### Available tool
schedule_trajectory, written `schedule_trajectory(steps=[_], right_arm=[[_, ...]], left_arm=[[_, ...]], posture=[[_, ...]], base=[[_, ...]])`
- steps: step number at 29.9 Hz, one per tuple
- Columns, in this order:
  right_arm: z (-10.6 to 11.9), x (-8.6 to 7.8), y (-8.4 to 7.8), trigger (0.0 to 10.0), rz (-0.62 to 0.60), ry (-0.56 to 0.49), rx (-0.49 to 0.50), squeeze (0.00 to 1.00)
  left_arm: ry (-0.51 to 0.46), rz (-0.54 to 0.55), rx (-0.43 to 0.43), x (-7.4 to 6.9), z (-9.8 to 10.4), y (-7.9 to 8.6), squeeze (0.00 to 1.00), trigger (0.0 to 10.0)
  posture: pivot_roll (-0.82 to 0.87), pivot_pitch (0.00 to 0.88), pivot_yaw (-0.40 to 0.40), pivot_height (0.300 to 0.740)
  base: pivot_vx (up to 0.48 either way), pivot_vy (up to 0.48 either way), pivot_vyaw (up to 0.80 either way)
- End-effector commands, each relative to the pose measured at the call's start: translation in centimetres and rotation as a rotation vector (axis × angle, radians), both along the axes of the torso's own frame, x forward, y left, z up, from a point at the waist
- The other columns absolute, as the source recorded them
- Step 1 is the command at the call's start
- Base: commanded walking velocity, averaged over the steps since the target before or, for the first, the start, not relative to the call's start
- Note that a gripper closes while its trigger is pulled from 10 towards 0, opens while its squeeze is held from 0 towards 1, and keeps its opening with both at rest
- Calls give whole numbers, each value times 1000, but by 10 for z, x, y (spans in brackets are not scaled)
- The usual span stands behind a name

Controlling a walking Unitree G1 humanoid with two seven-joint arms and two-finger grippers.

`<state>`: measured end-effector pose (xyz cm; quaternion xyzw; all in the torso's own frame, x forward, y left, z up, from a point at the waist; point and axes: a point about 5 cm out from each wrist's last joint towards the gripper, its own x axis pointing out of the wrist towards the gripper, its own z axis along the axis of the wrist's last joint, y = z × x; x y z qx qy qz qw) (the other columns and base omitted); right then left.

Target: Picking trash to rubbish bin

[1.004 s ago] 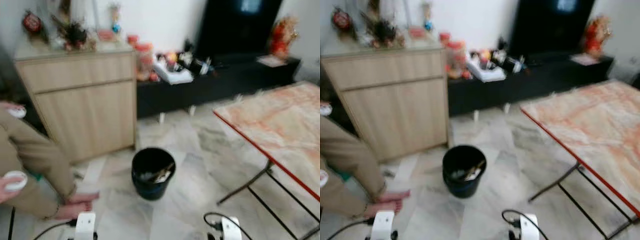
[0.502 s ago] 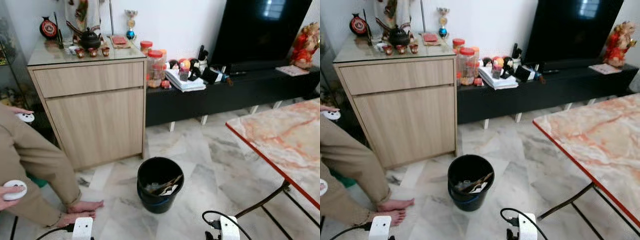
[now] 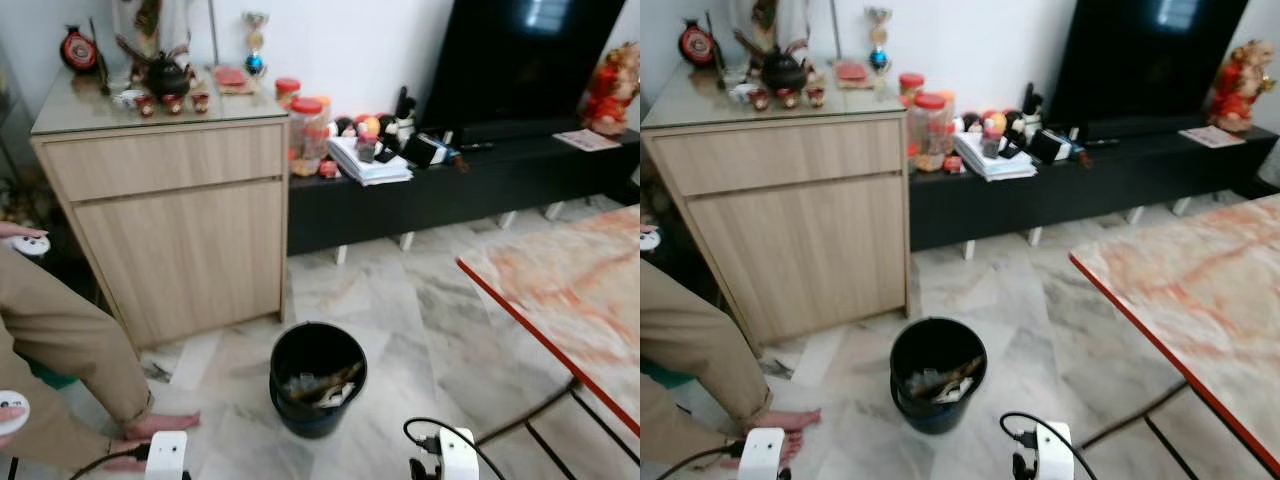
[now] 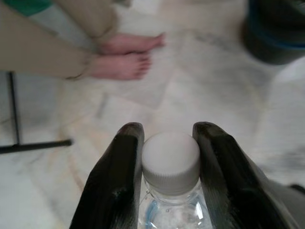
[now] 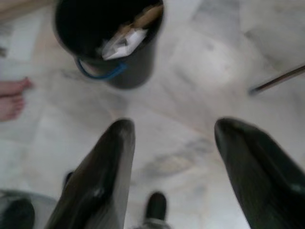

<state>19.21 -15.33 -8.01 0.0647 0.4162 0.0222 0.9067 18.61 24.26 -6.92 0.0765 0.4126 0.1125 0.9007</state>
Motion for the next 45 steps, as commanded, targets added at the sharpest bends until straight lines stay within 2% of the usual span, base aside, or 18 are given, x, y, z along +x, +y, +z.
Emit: schedule_trajectory(steps=[1,45], right_arm=[[2,2,-8,10000,-9,-10,-19,0],[2,2,-7,10000,-3,-23,-14,0]], left_arm=[[-7,-11,-10,4,0,-6,0,10000],[-9,-11,-10,5,1,-5,0,10000]], posture=[[144,0,-76,740],[150,0,-83,740]], base=[[326,0,0],[322,0,0]])
